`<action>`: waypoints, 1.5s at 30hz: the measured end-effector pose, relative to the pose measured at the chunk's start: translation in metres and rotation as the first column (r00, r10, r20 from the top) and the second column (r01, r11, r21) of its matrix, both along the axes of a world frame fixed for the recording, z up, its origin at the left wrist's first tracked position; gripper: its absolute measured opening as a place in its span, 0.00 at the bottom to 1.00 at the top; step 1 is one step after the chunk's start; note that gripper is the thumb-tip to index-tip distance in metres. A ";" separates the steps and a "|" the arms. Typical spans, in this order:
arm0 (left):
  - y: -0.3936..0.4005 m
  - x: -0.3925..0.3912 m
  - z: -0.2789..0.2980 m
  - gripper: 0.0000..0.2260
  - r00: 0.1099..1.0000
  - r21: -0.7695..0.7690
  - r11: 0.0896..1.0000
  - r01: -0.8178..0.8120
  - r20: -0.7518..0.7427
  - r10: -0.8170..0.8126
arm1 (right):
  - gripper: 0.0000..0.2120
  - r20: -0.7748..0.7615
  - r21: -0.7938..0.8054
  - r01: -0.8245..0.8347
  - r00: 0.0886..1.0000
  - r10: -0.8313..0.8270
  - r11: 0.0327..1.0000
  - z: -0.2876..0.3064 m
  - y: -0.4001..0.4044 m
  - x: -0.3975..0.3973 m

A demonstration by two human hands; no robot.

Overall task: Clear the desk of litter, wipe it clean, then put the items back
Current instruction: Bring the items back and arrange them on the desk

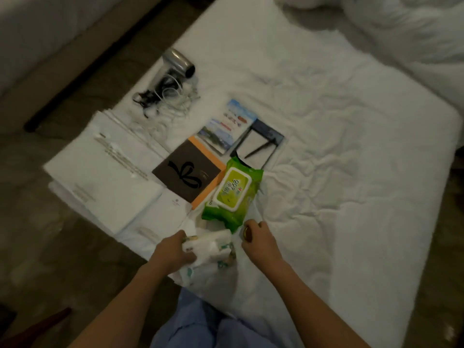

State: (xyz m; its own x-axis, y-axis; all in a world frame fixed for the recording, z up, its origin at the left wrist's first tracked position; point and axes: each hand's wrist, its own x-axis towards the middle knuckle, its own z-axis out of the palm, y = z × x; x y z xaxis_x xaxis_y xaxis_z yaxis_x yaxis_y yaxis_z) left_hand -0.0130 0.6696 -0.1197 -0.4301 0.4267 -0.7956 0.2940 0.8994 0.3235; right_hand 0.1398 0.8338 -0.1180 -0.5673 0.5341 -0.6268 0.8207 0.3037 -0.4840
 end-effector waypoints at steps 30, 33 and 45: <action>-0.567 0.215 0.231 0.13 -0.312 0.576 -0.272 -0.771 0.030 0.949 | 0.11 -0.489 0.178 -0.938 0.178 0.854 0.297 0.227 -0.576 -0.087; -0.617 0.272 0.228 0.14 -0.451 0.585 -0.379 -0.716 0.026 0.892 | 0.14 -0.508 0.171 -0.977 0.025 0.861 0.129 0.230 -0.646 -0.051; -0.714 0.377 0.181 0.16 -0.841 0.509 -0.793 -0.335 0.218 0.495 | 0.19 -0.404 0.244 -0.916 -0.393 0.826 -0.317 0.192 -0.836 0.013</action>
State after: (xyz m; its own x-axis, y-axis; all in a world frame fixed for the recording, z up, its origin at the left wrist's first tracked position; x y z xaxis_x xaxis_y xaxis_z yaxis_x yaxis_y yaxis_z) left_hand 0.3636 -0.0439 0.0608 -0.1189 -0.8339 -0.5390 -0.4111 -0.4528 0.7912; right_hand 0.1531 -0.0027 0.0743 -0.3120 -0.9303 -0.1928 -0.6366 0.3554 -0.6844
